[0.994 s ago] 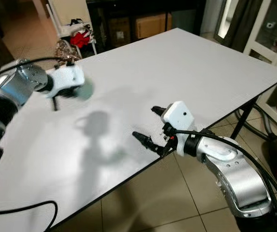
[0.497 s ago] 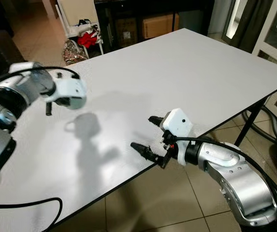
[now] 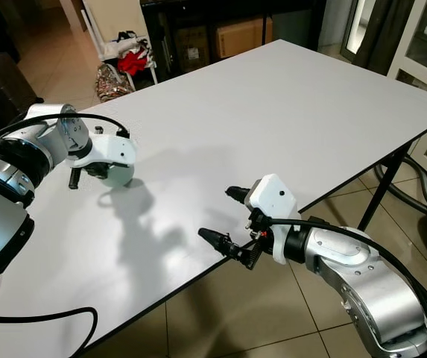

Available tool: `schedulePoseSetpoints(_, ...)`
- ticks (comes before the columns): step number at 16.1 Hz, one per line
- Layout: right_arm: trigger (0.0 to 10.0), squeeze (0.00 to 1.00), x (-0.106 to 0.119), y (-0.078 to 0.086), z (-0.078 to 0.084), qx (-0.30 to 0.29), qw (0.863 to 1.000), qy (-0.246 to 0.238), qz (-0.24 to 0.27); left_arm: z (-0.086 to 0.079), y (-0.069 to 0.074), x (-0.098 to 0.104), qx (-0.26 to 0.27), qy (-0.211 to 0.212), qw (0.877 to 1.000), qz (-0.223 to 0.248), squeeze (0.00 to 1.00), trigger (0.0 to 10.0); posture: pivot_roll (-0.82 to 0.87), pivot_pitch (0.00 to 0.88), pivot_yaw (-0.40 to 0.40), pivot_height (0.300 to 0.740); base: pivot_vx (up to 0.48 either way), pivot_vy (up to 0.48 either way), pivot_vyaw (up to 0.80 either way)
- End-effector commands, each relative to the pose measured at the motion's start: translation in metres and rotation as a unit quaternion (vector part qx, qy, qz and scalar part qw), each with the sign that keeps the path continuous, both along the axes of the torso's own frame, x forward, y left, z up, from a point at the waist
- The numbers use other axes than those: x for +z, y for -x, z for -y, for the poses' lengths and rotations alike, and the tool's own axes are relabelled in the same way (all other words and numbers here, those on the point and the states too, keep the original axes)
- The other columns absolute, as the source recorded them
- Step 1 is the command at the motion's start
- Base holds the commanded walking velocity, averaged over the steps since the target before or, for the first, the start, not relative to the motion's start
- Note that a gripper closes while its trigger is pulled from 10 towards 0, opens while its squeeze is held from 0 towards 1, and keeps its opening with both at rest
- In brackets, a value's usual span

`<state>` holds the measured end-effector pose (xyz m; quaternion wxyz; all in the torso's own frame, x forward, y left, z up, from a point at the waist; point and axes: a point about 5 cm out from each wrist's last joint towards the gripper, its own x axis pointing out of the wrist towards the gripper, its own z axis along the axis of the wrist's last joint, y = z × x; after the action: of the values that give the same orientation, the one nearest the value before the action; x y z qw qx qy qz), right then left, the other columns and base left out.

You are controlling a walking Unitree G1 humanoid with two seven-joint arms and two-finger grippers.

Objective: Setting the table

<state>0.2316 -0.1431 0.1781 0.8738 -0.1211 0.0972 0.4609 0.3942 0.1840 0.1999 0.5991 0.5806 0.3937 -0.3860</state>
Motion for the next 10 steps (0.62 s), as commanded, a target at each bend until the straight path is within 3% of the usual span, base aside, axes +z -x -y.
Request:
schedulePoseSetpoints(1,10.0,0.00,0.002,0.002,-0.001,0.005,1.000,-0.001,-0.001,-0.005,-0.001,0.004,0.009,-0.003,1.000,0.004,0.00,10.0,-0.12,0.035,0.193,0.740,0.000,0.000,0.00)
schedulePoseSetpoints(4,10.0,0.00,0.002,0.003,-0.002,0.007,1.000,-0.001,-0.002,-0.004,0.000,0.000,0.007,0.000,1.000,0.003,0.00,10.0,-0.13,0.035,0.196,0.740,0.000,0.000,0.00)
schedulePoseSetpoints(5,10.0,0.00,0.002,0.003,-0.002,0.008,1.000,-0.002,-0.003,-0.004,0.000,-0.001,0.008,0.002,1.000,0.002,0.20,10.0,-0.13,0.036,0.197,0.740,0.000,0.000,0.00)
schedulePoseSetpoints(6,10.0,0.00,0.003,0.004,-0.002,0.008,1.000,-0.002,-0.004,-0.004,0.001,-0.003,0.008,0.003,1.000,0.001,0.31,10.0,-0.13,0.036,0.198,0.740,0.000,0.000,0.00)
schedulePoseSetpoints(9,10.0,0.00,0.003,0.006,-0.002,0.007,1.000,-0.003,-0.005,-0.004,0.002,-0.006,0.010,0.007,1.000,-0.005,0.36,10.0,-0.13,0.040,0.205,0.740,0.000,0.000,0.00)
schedulePoseSetpoints(10,10.0,0.00,0.003,0.006,-0.002,0.007,1.000,-0.003,-0.005,-0.004,0.002,-0.006,0.010,0.009,1.000,-0.007,0.45,10.0,-0.13,0.040,0.205,0.740,0.000,0.000,0.00)
